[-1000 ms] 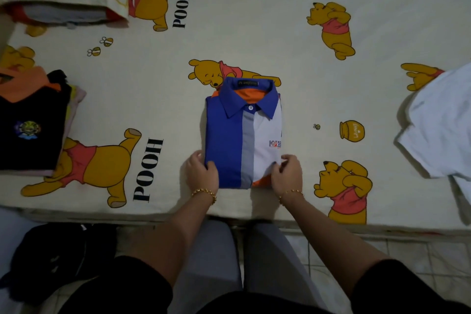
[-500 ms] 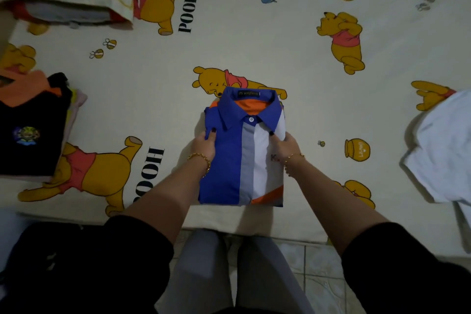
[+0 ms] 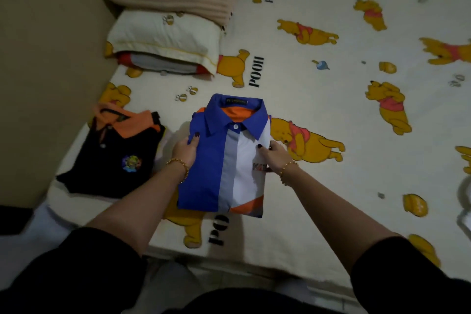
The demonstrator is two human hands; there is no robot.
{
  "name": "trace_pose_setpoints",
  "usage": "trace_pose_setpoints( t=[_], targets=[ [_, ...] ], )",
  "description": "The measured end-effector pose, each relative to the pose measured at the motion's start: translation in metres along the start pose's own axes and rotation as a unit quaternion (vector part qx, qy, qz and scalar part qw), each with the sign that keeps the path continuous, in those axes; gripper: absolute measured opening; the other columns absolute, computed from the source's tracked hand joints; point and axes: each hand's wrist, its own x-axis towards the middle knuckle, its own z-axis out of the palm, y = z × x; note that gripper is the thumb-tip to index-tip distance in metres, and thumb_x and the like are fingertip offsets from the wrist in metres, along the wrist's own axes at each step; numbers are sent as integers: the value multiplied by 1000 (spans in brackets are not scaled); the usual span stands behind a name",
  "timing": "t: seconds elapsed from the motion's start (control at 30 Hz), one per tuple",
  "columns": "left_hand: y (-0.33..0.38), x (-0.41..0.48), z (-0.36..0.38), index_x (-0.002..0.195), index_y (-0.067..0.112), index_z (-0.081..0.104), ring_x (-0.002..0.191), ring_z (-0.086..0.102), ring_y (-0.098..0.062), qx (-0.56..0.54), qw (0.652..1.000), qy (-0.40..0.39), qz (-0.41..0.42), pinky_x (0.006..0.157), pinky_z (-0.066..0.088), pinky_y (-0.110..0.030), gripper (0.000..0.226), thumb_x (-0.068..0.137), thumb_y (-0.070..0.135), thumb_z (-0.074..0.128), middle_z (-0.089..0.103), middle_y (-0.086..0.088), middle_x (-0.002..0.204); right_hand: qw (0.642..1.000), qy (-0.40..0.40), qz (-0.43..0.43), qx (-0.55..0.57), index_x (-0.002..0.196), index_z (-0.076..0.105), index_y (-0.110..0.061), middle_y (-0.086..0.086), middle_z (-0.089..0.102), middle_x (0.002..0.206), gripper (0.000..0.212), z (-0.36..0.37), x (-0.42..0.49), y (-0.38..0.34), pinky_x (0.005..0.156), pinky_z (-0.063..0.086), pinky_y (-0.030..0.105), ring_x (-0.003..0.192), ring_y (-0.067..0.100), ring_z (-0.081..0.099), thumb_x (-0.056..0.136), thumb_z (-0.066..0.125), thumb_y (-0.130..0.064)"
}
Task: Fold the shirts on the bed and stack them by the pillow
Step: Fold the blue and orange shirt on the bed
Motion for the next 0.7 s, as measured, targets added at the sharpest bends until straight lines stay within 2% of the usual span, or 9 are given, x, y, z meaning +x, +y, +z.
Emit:
trace_pose_setpoints(
  t=[0.13,0.17,0.23,0.33,0.4,0.47,0.53,0.6,0.7],
  targets=[
    [-18,45,-106,89,14,58,84,54,-22,7,1000,-6,10,67,39,-28,32,99,39,40,58,-2,85,1000,17,14,21,113,53,-1,21,59,114,28,108,4,-46,85,52,54,103,38,58,97,48,-24],
    [-19,45,-108,92,14,58,84,53,-22,3,1000,-5,10,66,39,-28,31,100,37,39,57,1,83,1000,17,12,13,109,53,-3,22,59,112,24,111,1,-47,85,51,55,102,38,58,98,48,-24],
    [-31,63,-165,103,12,59,89,52,-22,15,1000,3,17,71,38,-29,30,101,34,38,57,2,87,1000,19,8,18,102,51,-7,19,59,107,19,170,3,-71,85,51,55,100,37,58,98,47,-25],
    [-50,87,-229,116,8,58,94,51,-22,22,1000,18,5,80,36,-29,36,101,34,38,56,-4,102,1000,23,5,19,105,52,1,17,56,99,27,237,3,-99,83,51,53,92,35,57,98,47,-25],
    [-66,100,-255,102,11,59,88,52,-22,38,999,17,-3,73,38,-29,33,101,35,37,56,-4,97,1000,27,-3,15,105,51,4,13,53,93,28,269,1,-111,81,51,47,85,29,51,99,45,-22],
    [-79,108,-269,78,21,50,72,48,-14,42,999,24,-8,63,36,-27,31,101,36,36,52,3,80,999,37,-8,0,88,49,-5,7,50,83,20,289,2,-113,72,44,37,82,24,46,99,44,-20],
    [-90,115,-276,73,28,44,68,45,-9,38,999,23,-4,64,37,-28,30,101,36,36,48,7,75,999,52,-11,-8,76,40,-15,2,46,76,24,305,4,-113,63,37,30,79,22,44,99,44,-19],
    [-98,122,-276,74,30,44,68,46,-8,40,999,20,7,70,38,-29,29,101,37,36,49,8,75,998,66,-15,-14,83,43,-11,6,50,81,18,314,8,-108,67,35,28,81,22,45,99,44,-18],
    [-108,130,-271,75,30,44,71,48,-15,34,999,22,11,63,38,-30,28,100,39,36,52,4,77,996,88,-9,-20,96,47,-8,8,51,88,13,323,16,-100,70,36,29,84,24,48,99,46,-21]
  ],
)
